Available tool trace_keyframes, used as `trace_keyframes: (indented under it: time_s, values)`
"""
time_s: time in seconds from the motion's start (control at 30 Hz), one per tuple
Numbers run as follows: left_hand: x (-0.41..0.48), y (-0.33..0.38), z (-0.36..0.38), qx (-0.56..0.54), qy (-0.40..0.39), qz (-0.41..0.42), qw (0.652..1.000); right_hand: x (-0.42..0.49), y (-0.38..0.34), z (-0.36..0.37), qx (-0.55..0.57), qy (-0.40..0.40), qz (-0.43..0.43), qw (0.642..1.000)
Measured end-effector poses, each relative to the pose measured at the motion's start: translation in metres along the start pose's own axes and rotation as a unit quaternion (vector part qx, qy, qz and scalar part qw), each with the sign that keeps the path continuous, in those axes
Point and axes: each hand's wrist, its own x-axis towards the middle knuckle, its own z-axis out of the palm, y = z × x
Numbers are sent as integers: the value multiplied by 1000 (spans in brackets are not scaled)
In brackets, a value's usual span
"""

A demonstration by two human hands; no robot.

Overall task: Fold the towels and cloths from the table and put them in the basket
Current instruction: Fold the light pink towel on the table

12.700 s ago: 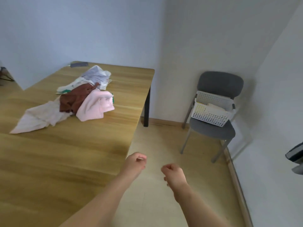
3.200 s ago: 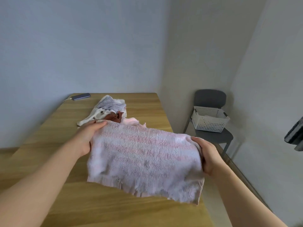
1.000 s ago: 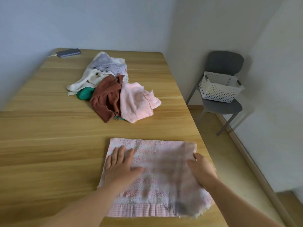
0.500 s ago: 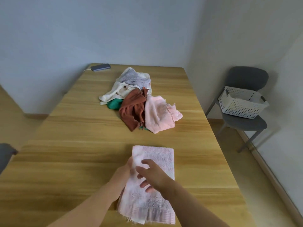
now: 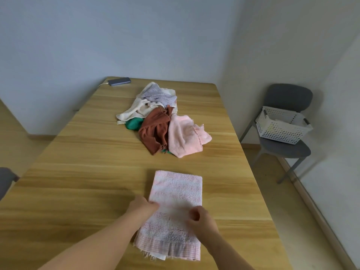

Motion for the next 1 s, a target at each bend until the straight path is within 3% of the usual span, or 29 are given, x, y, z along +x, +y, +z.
trace_keyframes:
  time_s: [0.13,0.3,0.63,0.8,0.93,1.0]
  values:
    - [0,-5,4,-73,-64,-26,995,-1,9,-9,25,75,54,995]
    - [-16,-5,5,-117,-139,-13,983,-1,13,-11,151,26,122,981]
    - [-17,23,-19,-216,-120,8,969,-1,-12,-49,305,-17,158,939]
    - [-28,71,-37,-256,-97,118,955,4,-42,-89,308,34,116,944]
    - [-40,98,-52,-175,13,265,948,0,-67,-120,378,54,19,924]
    - [-41,101,-52,-157,44,294,942,-3,-72,-126,415,60,-37,907]
